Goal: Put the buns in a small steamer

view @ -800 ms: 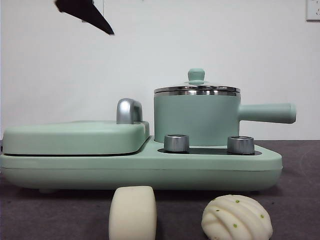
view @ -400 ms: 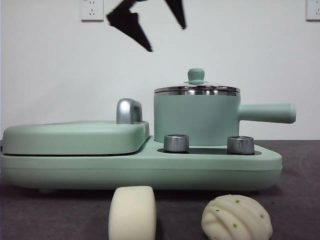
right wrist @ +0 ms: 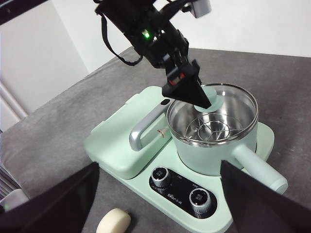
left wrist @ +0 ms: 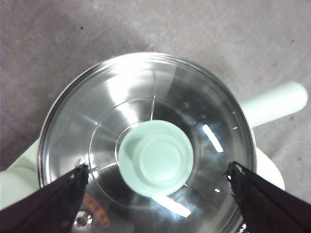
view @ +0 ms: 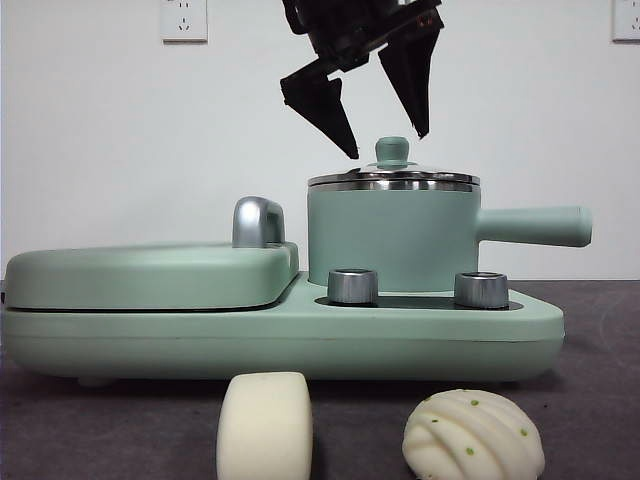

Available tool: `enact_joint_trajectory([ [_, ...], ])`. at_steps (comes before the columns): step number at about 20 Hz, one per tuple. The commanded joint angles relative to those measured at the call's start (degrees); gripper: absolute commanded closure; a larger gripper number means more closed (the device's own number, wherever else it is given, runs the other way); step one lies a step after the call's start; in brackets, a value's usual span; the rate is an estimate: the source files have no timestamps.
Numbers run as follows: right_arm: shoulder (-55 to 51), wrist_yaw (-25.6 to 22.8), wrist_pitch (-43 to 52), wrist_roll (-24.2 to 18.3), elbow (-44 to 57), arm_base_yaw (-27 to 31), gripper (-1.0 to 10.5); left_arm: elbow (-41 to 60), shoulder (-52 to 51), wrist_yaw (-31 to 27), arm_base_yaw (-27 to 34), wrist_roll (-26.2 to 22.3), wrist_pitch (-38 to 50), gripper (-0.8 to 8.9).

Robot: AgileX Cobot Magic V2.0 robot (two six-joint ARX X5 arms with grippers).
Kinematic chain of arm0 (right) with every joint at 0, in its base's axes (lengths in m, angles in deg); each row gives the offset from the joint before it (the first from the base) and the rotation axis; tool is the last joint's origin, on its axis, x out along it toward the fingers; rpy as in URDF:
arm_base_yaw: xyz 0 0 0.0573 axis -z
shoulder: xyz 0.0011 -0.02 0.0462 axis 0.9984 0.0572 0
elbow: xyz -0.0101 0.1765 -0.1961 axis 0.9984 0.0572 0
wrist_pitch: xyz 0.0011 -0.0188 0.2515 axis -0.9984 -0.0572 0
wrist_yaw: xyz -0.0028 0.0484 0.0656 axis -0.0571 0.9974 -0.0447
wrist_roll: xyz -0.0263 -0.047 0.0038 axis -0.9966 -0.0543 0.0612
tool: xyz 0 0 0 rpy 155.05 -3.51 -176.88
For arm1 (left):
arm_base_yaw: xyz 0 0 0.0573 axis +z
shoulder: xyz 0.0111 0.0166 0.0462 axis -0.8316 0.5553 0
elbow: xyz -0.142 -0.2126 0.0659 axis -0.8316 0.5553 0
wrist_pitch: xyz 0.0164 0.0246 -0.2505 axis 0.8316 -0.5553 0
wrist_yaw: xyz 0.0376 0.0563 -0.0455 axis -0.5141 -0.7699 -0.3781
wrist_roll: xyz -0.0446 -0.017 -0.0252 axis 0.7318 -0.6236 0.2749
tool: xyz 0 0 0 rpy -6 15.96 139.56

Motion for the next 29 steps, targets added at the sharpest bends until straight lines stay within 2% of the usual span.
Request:
enact_joint_trajectory([
  [1, 0.3, 0.2, 0.4, 0.4, -0.9, 0.0, 5.5, -1.9, 1.9, -0.1, -0.7, -1.4, 1.0, 4.16],
  [5, 0.3, 0.2, 0.4, 0.4, -0.9, 0.0, 5.5, -1.9, 2.2, -0.1, -0.9, -2.5, 2.2, 4.47],
  [8, 0.3, 0.2, 0.4, 0.4, -0.9, 0.0, 5.5, -1.9, 2.3, -0.1, -0.9, -3.3, 1.9, 5.28],
  [12, 0.3, 0.2, 0.4, 0.4, -0.9, 0.0, 5.5, -1.9, 2.6, -0.1, -0.9, -3.4, 1.8, 5.39],
  [19, 0.3, 0.2, 0.4, 0.4, -0.9, 0.0, 5.5, -1.9, 2.8, -0.1, -1.0, -3.8, 1.5, 6.53],
  [26, 0.3, 0.2, 0.4, 0.4, -0.9, 0.0, 5.5, -1.9, 3.2, -0.1, -1.0, -3.8, 1.4, 6.70],
  [29, 0.3, 0.2, 0.4, 0.4, -0.9, 0.0, 5.5, -1.9, 3.2, -0.1, -1.0, -4.0, 0.8, 7.64],
])
